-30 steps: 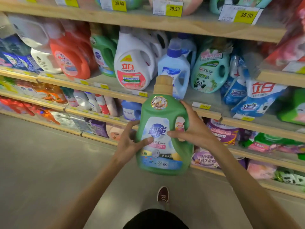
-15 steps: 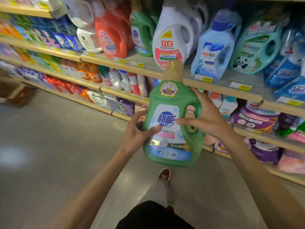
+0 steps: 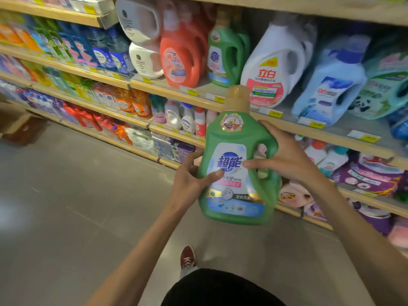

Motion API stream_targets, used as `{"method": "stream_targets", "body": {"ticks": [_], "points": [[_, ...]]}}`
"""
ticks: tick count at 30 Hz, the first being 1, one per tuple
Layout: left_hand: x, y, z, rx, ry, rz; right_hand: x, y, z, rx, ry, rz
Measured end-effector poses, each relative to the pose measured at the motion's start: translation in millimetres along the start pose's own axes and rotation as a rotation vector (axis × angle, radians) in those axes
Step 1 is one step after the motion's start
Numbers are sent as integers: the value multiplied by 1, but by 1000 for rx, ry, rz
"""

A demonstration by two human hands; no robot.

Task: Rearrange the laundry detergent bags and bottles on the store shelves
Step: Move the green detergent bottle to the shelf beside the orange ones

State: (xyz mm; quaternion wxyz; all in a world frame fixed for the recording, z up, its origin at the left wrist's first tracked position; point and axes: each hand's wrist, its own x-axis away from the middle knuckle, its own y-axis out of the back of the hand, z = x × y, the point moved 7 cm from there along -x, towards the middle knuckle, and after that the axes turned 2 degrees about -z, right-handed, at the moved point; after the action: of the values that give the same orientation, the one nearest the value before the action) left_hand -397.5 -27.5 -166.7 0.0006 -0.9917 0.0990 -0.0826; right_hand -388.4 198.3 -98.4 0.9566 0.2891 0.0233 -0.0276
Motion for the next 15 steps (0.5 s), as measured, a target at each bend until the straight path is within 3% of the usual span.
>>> {"method": "stream_targets", "body": {"ticks": [8, 15], "points": [[-57, 88, 10, -35, 59, 51, -57, -72, 28, 1, -37, 7], [-106, 122, 13, -116, 55, 67, -100, -98, 29, -39, -84, -35]]}}
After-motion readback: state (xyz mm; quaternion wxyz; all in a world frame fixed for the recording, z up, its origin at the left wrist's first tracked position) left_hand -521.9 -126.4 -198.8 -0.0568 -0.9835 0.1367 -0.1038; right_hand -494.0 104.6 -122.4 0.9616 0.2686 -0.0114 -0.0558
